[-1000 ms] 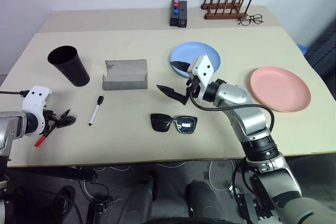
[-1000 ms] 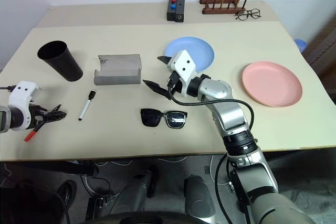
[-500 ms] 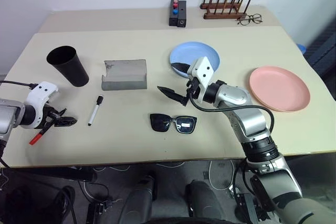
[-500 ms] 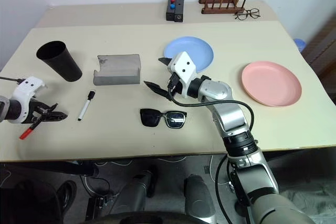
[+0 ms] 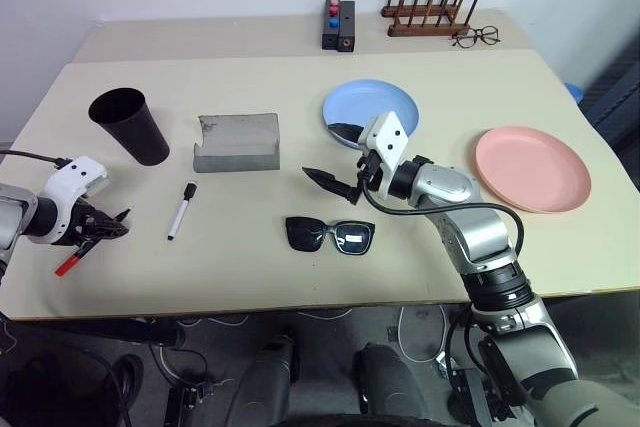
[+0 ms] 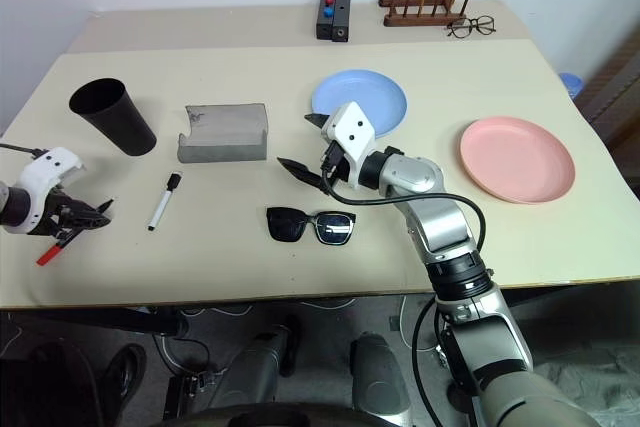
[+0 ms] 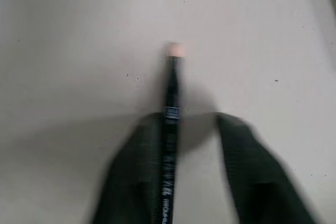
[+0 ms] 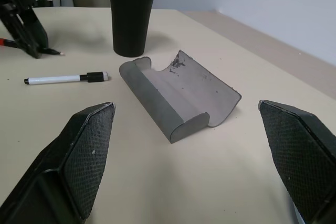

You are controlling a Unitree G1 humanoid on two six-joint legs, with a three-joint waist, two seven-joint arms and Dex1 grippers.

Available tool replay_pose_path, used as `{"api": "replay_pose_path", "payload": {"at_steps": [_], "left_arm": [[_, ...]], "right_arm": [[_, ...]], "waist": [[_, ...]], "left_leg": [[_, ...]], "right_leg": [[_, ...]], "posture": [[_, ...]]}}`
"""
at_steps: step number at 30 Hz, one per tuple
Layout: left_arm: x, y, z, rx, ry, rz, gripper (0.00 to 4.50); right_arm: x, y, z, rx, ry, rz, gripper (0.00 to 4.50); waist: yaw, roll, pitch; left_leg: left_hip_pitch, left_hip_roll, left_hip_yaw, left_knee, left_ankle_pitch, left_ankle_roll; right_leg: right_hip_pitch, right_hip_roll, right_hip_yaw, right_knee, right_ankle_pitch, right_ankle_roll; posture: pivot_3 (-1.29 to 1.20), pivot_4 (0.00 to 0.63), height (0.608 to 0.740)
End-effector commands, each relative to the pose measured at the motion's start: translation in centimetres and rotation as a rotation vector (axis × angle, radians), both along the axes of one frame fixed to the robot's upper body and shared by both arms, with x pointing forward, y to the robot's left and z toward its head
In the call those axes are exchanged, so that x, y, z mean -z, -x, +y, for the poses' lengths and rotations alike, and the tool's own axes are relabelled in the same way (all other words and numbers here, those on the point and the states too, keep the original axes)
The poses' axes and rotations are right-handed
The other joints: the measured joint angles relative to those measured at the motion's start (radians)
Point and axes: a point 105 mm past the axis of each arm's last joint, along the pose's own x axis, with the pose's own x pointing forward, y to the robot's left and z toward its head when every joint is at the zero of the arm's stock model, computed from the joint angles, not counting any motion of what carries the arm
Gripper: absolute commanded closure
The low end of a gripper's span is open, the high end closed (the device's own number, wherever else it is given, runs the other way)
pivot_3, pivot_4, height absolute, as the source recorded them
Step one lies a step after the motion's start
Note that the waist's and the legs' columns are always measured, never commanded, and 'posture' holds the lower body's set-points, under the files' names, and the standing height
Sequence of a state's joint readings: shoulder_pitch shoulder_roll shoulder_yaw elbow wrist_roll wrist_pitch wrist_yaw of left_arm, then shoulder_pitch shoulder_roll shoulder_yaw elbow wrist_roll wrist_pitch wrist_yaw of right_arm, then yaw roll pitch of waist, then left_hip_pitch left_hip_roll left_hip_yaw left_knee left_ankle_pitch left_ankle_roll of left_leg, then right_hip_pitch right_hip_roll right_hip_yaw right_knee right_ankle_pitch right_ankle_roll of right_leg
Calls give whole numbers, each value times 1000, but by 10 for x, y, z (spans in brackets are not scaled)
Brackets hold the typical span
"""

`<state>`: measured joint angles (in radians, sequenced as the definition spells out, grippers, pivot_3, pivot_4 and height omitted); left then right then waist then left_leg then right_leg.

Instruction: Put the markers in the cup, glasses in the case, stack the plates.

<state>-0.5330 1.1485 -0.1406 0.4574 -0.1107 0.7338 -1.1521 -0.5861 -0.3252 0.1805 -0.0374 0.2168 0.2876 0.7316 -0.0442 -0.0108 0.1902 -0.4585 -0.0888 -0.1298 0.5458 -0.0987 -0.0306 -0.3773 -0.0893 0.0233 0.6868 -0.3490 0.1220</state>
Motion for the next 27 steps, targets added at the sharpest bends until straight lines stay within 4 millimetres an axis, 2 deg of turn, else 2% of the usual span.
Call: {"api": "replay_pose_path", "payload": {"at_steps": [1,7,11,13,15,20,24,27], "left_arm": [[8,3,1,-9,3,37,4469],[5,6,-1,-2,2,35,4469],[-13,-1,-19,53,69,-35,4469],[-41,-13,-46,135,183,-167,4469],[-67,-21,-65,203,250,-284,4469],[-116,-35,-97,441,225,-643,4469],[-144,-42,-105,482,225,-841,4469],[-171,-57,-94,376,226,-1054,4469]], "right_arm": [[-14,4,1,-11,-14,-54,0],[-13,4,2,-12,-12,-55,0],[-13,4,2,-13,-12,-56,0],[-14,2,0,-4,-16,-62,0],[-15,-1,-4,7,-20,-62,0],[-22,-6,-16,4,-73,-32,0],[-30,-10,-19,14,-116,-45,0],[-32,-11,-21,21,-150,-39,0]], "waist": [[0,0,0],[-1,0,0],[0,0,0],[3,0,0],[9,-2,0],[4,-2,0],[-1,-2,0],[0,-2,0]], "left_leg": [[0,0,0,0,0,0],[0,0,0,0,0,0],[0,0,0,0,0,0],[0,0,0,0,0,0],[0,0,-2,1,0,0],[-1,0,-2,2,0,0],[-1,0,-2,2,1,-1],[-1,0,-2,2,1,-1]], "right_leg": [[0,0,0,0,0,0],[1,0,0,0,0,0],[1,0,0,0,0,0],[1,0,0,0,0,0],[1,0,-2,0,0,0],[3,0,-2,0,0,0],[4,1,-2,1,0,0],[4,1,-2,1,0,0]], "posture": [[0,150,740],[0,150,740],[0,150,740],[0,150,740],[0,150,740],[0,150,740],[0,150,740],[0,150,740]]}}
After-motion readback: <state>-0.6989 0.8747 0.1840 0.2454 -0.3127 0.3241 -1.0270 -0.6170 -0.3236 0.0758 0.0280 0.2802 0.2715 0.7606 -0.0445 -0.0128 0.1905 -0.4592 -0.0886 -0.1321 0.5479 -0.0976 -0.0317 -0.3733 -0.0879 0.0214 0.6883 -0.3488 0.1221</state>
